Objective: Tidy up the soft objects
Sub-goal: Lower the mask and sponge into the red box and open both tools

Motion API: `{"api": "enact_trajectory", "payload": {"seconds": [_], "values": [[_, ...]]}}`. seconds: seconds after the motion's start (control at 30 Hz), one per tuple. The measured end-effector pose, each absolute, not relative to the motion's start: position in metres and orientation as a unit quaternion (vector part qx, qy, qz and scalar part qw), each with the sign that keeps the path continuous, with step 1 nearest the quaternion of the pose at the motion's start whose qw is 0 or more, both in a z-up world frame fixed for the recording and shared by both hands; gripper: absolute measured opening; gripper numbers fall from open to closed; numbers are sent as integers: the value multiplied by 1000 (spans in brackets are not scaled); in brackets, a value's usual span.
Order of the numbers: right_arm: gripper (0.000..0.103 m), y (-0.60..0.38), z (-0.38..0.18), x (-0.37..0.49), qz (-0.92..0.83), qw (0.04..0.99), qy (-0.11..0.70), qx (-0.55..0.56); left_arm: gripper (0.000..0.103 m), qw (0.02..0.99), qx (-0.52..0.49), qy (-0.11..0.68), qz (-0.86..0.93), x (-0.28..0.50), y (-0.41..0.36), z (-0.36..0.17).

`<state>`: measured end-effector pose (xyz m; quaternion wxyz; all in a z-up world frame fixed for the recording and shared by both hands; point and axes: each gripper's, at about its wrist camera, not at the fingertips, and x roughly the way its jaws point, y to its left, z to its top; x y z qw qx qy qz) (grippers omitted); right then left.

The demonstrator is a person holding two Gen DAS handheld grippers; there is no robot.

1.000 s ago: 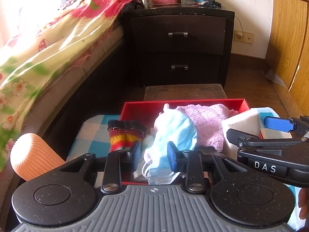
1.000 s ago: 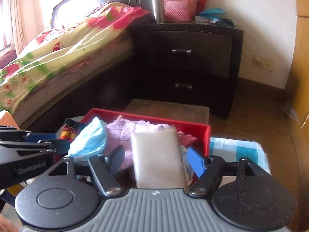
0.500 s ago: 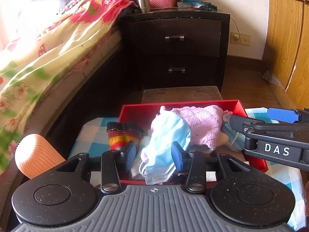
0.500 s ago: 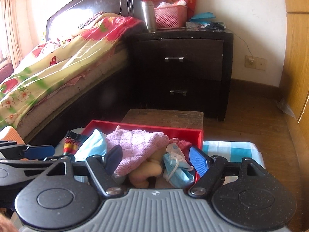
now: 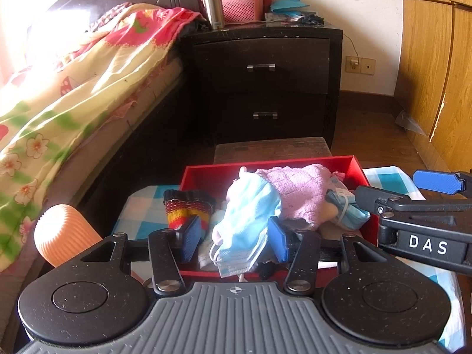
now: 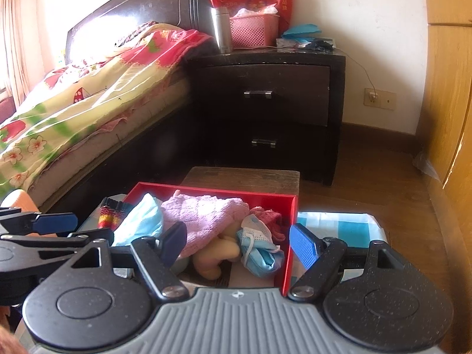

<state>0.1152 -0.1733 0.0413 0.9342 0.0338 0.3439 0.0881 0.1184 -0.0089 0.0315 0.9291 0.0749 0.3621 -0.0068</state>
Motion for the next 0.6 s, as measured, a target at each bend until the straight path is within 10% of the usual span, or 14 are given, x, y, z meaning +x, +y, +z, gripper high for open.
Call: {"api": "enact_trajectory", "payload": {"seconds": [0.6], "values": [[56,-187,55,49,81,940,332,10,60,934,70,351,-23,71,-6,39]]}}
